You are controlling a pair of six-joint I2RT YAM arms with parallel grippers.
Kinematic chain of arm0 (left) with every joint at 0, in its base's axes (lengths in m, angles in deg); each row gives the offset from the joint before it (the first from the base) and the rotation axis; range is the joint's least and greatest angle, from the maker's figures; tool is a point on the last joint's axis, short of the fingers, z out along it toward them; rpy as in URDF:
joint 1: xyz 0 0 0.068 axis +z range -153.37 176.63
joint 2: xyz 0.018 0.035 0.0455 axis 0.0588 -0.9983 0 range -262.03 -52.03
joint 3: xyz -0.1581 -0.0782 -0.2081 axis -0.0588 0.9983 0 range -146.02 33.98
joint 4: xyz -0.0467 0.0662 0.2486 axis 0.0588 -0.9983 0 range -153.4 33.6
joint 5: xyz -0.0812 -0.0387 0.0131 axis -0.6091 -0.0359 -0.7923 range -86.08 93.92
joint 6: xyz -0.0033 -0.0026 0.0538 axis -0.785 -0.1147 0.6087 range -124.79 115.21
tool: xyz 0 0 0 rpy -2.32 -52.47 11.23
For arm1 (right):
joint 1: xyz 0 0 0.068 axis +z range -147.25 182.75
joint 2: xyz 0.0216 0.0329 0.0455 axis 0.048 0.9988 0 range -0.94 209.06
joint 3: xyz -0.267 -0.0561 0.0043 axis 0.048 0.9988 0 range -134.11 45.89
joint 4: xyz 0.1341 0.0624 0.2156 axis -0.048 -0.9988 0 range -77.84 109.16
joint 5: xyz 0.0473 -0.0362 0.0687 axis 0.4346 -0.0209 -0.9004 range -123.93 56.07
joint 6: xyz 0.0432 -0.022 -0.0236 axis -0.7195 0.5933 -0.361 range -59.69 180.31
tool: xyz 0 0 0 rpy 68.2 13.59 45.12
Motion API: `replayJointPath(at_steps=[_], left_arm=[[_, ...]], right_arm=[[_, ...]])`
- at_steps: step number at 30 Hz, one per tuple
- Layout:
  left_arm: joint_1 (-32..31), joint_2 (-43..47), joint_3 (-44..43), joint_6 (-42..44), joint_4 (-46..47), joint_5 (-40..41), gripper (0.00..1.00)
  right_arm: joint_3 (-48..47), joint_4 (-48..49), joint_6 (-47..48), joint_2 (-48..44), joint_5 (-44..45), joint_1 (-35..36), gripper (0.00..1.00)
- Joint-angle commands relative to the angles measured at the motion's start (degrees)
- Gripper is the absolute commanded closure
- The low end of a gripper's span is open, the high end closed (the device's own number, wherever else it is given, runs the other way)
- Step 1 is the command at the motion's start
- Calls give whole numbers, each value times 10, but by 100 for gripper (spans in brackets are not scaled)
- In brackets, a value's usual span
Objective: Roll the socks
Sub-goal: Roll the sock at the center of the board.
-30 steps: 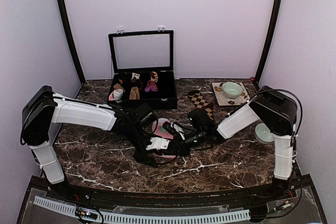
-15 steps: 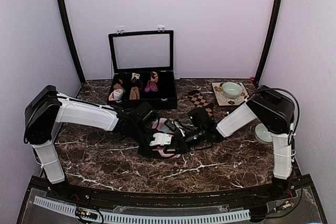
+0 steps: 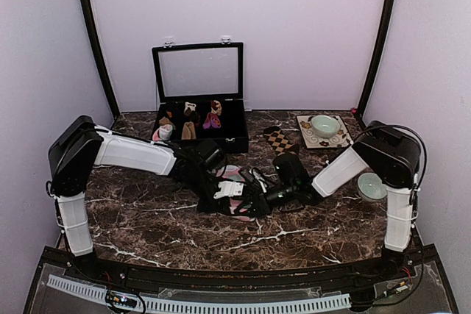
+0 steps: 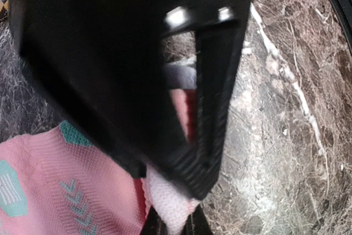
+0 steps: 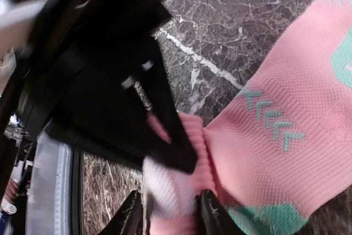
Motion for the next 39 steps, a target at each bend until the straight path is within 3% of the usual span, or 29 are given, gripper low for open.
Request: replayJointPath(at_steps=[1, 2, 3, 4, 9, 15, 18, 20, 21, 22, 23, 24, 25, 27, 28, 30, 31, 33, 34, 35, 37, 39], left_arm=[[37, -47, -32, -14, -95, -65, 100], [42, -60, -43, -14, -117, -85, 100], [47, -71, -55, -14, -136, -96, 100], [49, -83, -67, -14, -157, -107, 100], [52, -151, -129, -12, -250, -118, 100], [52, -184, -163, -1, -301, -127, 100], [51, -187, -162, 9, -318, -129, 100], [48, -189, -162, 17, -331, -132, 100], [45, -188, -160, 20, -335, -130, 100], [42, -188, -158, 21, -337, -128, 100], [38, -188, -156, 22, -339, -125, 100], [35, -188, -154, 20, -338, -124, 100], [33, -188, -152, 17, -336, -125, 100], [32, -188, -150, 9, -331, -131, 100], [32, -188, -149, 7, -330, -136, 100], [33, -188, -148, 3, -331, -145, 100], [34, -188, -147, 3, -331, -148, 100], [37, -187, -146, 0, -330, -153, 100], [40, -187, -146, -1, -327, -155, 100], [42, -187, -147, -4, -325, -157, 100], [44, -187, -149, -7, -320, -159, 100], [44, -188, -154, -9, -318, -162, 100]], right_arm=[[91, -61, -2, -17, 89, 1, 56], [98, -51, -2, -29, 97, 1, 40], [110, -37, -3, -41, 101, 1, 6], [118, -20, -4, -54, 105, 0, 1], [184, 63, 16, -136, 156, 1, 1], [273, 170, 46, -293, 279, 2, 1], [281, 188, -10, -346, 367, 1, 0], [254, 167, -32, -342, 252, -27, 0], [246, 203, -55, -320, 174, -45, 3], [235, 237, -87, -290, 99, -66, 14], [221, 283, -121, -251, 40, -81, 4], [205, 335, -171, -198, -7, -103, 1], [214, 435, -250, -161, -39, -124, 1], [253, 726, -398, -112, -29, -168, 1], [259, 738, -397, -116, -9, -172, 1], [289, 697, -325, -175, 40, -165, 1], [286, 607, -282, -213, 63, -161, 1], [199, 209, -116, -304, 121, -146, 1], [135, 23, -32, -327, 210, -128, 1], [89, -75, 10, -335, 250, -121, 1], [50, -132, 11, -358, 253, -142, 1], [55, -130, -98, -401, 303, -167, 1]])
